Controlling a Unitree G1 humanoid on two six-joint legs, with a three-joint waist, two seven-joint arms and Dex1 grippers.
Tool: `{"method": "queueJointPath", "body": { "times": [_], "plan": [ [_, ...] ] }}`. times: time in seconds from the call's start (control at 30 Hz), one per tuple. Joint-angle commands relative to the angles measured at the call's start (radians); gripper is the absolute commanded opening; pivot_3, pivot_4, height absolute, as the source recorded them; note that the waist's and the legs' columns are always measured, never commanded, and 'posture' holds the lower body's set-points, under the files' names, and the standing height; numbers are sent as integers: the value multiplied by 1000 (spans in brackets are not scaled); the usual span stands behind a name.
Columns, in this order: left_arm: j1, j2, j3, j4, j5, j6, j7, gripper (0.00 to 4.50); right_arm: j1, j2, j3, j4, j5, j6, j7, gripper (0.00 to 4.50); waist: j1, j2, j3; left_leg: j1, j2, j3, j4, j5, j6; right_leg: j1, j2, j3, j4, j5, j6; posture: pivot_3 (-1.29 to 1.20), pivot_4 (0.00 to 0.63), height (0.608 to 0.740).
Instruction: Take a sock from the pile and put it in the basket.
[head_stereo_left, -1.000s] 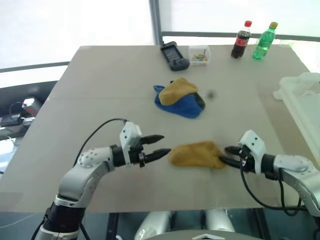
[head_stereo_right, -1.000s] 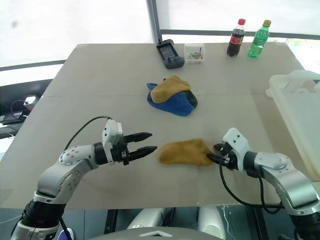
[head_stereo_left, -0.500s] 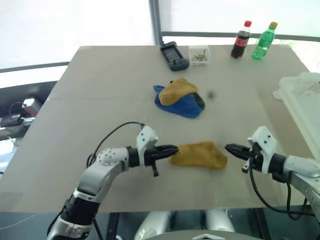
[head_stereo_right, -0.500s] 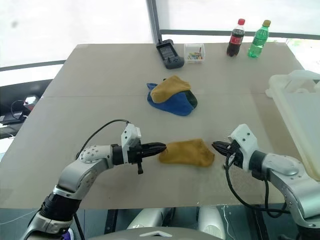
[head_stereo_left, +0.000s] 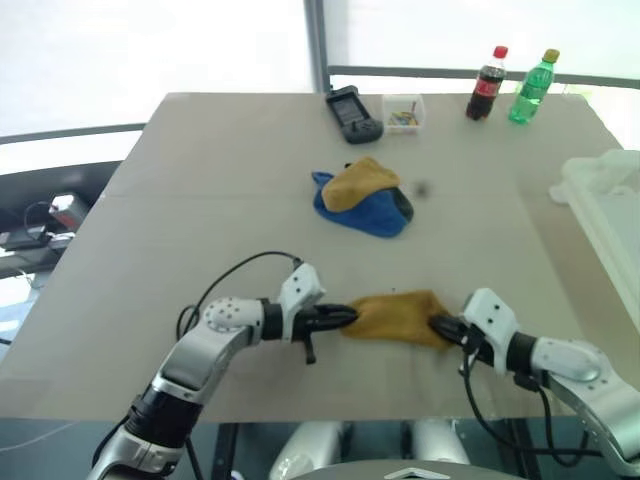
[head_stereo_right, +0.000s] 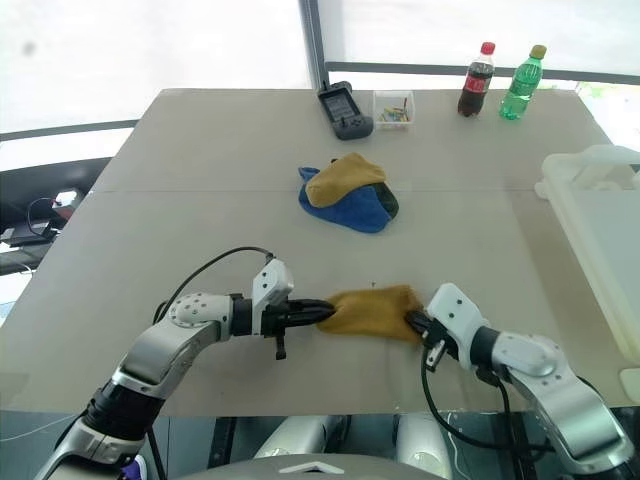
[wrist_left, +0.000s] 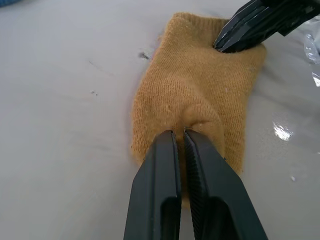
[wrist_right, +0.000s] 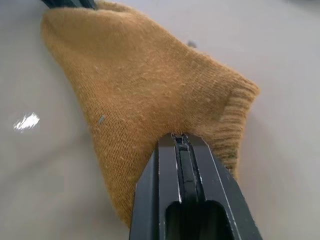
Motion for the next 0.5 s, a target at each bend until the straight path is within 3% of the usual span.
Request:
{"method": "queueJointPath", "body": {
  "times": [0.03, 0.2, 0.37, 0.43, 0.5],
  "plan": [
    [34, 23, 8, -66, -23, 22, -16, 309, 72, -32, -25, -48, 21, 42, 20, 40, 0, 0, 0, 0, 0, 0, 0, 0, 0, 0, 0, 0, 0, 0, 0, 0, 150, 740],
    [42, 11, 33, -89, -36, 24, 9, 309, 90, -15, -48, -71, 6, 31, -19, 40, 0, 0, 0, 0, 0, 0, 1, 0, 0, 0, 0, 0, 1, 0, 0, 0, 150, 740],
    [36, -25, 92, -91, -100, 46, 29, 309, 7, 31, -52, -34, 17, 6, -26, 40, -3, 0, 0, 0, 0, 1, 2, 0, 0, 0, 0, 1, 2, 0, 0, 0, 150, 740],
    [40, -28, 130, -102, -133, 52, 33, 309, -36, 63, -76, -17, 50, 12, -32, 551, -5, 0, 1, 0, 0, 1, 2, 0, 0, 0, 0, 1, 2, 0, 0, 0, 150, 740],
    [60, -12, 166, -115, -121, 15, 41, 867, -66, 76, -92, -16, 75, 11, -20, 1286, -5, 0, 1, 0, 1, 1, 2, 0, 0, -1, 1, 1, 2, 0, 0, 0, 150, 740]
  ]
}}
